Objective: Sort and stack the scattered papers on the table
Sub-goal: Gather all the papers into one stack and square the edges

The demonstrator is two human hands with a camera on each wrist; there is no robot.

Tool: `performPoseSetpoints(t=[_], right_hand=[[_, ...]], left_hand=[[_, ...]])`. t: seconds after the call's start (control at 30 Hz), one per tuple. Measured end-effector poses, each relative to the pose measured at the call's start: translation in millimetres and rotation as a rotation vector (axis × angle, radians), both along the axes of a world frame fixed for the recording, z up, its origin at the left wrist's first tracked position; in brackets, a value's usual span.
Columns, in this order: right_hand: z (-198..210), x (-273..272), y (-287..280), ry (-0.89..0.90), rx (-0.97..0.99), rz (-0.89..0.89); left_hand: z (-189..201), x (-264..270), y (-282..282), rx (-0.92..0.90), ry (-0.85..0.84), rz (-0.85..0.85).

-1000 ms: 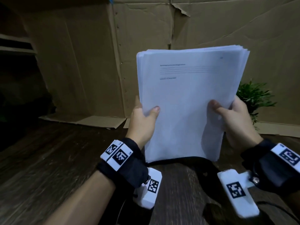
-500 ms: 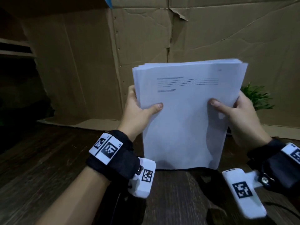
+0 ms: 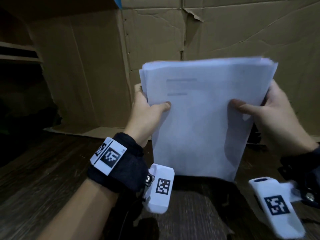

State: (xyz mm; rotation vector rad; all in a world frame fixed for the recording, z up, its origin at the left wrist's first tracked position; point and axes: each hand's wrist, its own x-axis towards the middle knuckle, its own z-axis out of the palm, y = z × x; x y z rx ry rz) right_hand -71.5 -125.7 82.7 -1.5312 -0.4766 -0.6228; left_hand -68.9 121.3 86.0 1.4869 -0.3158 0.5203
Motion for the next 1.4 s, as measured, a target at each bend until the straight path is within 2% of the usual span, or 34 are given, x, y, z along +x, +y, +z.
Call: performPoseSetpoints(t=[0.13, 0.23, 0.37, 0.5, 0.63, 0.7, 0.9, 1.03, 1.13, 1.23, 1.4], right_hand=[[-10, 1, 6, 0.095, -0.029, -0.04], [-12, 2, 10, 0.07, -0.026, -0.05], [-11, 4, 11, 0.018, 0.036, -0.016], [4, 1, 1, -0.064, 0.08, 0.037], [-5, 8, -4, 0.078, -0.032, -0.017], [-10, 10, -4, 0.107, -0.021, -0.062], [-12, 4, 4, 0.099, 0.006, -0.09], [7, -4, -3, -0.006, 0.04, -0.044], [3, -1, -4, 0.089, 0.058, 0.005], [-13, 7, -2, 0.223, -0.012, -0.024], [-19, 12, -2, 0.219, 0.054, -0.02]], left_hand=[[-4, 0, 2, 0.026, 0.036, -0.032], [-5, -2, 0, 0.038, 0.079, -0.037], [-4, -4, -5, 0.043, 0.026, -0.006], [9, -6, 1, 0.051, -0.034, -0.104], [-4, -1, 0, 0.053, 0.074, -0.15], [-9, -1, -4, 0.058, 0.093, -0.163], [-14, -5, -13, 0.054, 0.022, -0.135], [-1, -3, -2, 0.044, -0.043, -0.095], [-7, 5, -2, 0.022, 0.053, -0.067], [-25, 10, -11, 0.098, 0.195, -0.103], [-37, 13, -15, 0.078, 0.244, -0.093]])
